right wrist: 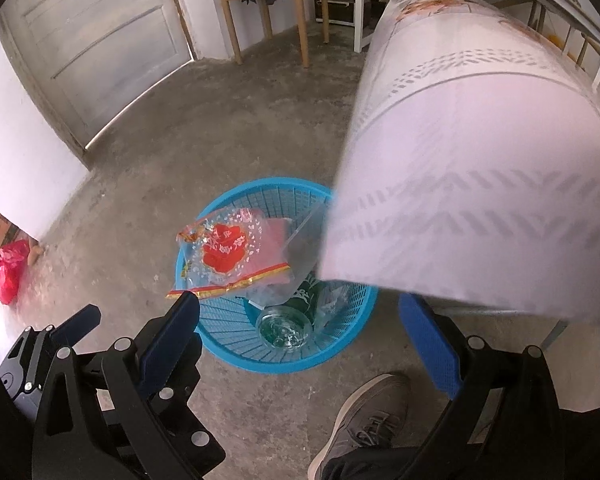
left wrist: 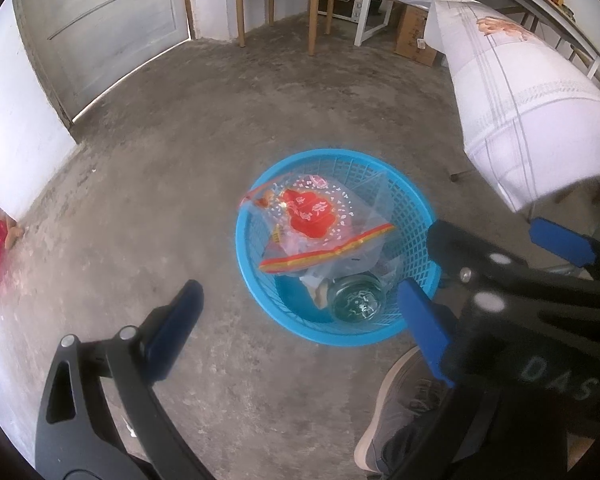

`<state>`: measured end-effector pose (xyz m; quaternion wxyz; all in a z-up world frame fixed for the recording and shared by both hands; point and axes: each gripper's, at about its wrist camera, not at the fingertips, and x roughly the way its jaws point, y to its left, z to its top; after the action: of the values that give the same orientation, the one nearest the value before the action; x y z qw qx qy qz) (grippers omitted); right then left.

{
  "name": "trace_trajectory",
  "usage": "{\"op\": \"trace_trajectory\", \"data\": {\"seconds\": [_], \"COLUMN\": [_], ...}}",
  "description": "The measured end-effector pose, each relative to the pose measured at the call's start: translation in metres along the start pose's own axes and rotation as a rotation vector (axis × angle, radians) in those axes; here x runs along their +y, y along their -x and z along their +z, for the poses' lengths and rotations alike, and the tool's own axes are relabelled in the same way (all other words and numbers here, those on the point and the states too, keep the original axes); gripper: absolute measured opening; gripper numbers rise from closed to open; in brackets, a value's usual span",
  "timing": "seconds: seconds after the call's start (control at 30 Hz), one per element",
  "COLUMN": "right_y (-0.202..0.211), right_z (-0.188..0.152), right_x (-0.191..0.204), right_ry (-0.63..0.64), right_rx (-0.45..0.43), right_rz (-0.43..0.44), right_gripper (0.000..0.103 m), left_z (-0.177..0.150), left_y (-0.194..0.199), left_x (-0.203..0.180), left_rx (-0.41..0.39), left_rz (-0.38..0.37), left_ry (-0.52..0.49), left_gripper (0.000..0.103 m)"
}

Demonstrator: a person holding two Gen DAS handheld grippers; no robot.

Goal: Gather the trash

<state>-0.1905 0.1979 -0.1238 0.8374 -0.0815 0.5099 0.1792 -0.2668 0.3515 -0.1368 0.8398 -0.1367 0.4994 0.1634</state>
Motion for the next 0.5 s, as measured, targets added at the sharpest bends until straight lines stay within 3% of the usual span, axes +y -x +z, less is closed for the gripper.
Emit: {"op": "trace_trajectory", "data": {"seconds": [0.5], "right_y": [-0.003], "right_z": [-0.0023], "right_x": [0.0021], "right_ry": [0.013], "right_rx": [0.008], "right_rz": [0.0], "right_gripper": [0.097], "left_z": [-0.0003], "left_y": [0.0012], "left_x": [-0.0002], "left_rx": [0.001], "left_rz": [-0.005], "left_ry": [0.008], "left_gripper": [0.094]}}
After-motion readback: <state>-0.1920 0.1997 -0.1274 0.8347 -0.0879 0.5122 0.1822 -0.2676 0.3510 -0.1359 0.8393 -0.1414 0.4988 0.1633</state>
